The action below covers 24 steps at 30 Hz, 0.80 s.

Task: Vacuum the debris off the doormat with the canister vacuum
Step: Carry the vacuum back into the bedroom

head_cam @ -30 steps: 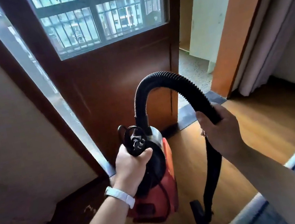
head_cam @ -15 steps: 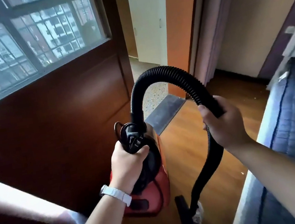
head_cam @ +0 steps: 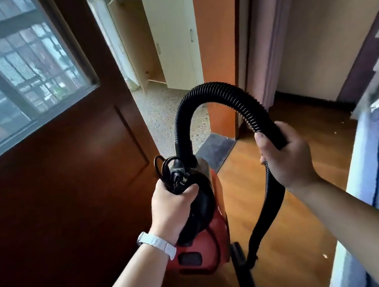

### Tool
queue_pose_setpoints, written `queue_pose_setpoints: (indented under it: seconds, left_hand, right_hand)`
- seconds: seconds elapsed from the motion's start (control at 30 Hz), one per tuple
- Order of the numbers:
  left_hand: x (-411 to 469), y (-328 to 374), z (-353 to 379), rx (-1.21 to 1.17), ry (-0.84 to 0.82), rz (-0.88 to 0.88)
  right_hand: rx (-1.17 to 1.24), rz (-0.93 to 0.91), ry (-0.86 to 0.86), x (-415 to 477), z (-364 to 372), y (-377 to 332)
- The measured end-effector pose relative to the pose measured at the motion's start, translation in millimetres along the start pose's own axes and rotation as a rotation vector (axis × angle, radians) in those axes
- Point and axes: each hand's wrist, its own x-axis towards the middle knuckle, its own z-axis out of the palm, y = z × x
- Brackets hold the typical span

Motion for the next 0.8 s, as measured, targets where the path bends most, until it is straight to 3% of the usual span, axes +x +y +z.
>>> queue_pose_setpoints:
  seconds: [0.33, 0.8]
  left_hand:
    - [115, 61, 83, 0.011, -0.158, 0.059]
    - [357, 133, 221, 0.067, -0.576, 0.151]
  right_hand:
    - [-0.086, -0.04, 0.115, 109, -16, 39]
    - [-0.348, 0.072, 0.424, 292, 14, 108]
